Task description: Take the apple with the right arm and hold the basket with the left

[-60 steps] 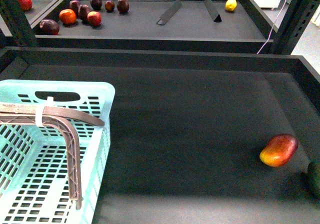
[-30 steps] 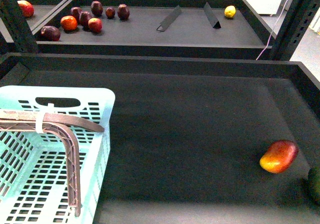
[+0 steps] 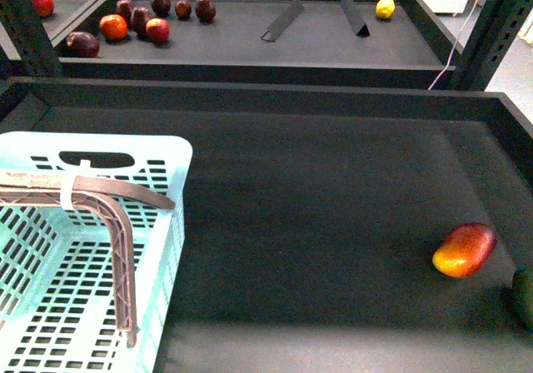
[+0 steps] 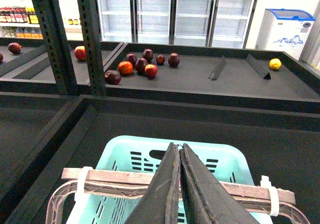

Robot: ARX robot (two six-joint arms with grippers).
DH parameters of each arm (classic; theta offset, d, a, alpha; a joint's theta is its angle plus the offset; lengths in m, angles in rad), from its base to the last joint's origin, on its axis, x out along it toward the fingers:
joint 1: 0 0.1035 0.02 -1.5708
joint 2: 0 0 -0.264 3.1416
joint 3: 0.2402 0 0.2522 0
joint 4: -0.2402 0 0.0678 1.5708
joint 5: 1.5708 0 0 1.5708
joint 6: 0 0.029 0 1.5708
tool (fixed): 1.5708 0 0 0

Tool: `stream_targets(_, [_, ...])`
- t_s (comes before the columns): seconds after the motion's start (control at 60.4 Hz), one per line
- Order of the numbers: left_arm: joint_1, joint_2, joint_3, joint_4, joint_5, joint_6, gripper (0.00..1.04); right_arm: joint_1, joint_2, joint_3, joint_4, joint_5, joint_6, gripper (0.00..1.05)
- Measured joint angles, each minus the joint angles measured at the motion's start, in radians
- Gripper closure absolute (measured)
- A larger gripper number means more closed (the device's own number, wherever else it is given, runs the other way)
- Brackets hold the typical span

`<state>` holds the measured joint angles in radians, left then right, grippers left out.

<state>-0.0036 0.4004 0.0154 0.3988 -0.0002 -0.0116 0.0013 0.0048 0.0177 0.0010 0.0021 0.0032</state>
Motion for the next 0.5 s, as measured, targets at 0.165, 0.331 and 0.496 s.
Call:
stream_targets(0.165, [0.000, -0.094, 0.000, -0.092, 0.000, 0.000, 1.02, 0.000, 0.000, 0.000, 0.000, 0.000, 0.000, 0.09])
stream_targets(0.331, [0.000, -0.172, 0.000, -0.169, 0.000, 0.000, 1.02, 0.000, 0.000, 0.000, 0.000, 0.000, 0.000, 0.09])
stream_targets(0.496, [0.000, -0.214, 0.000, -0.212, 0.000, 0.000, 1.02, 0.000, 0.000, 0.000, 0.000, 0.000, 0.000, 0.09])
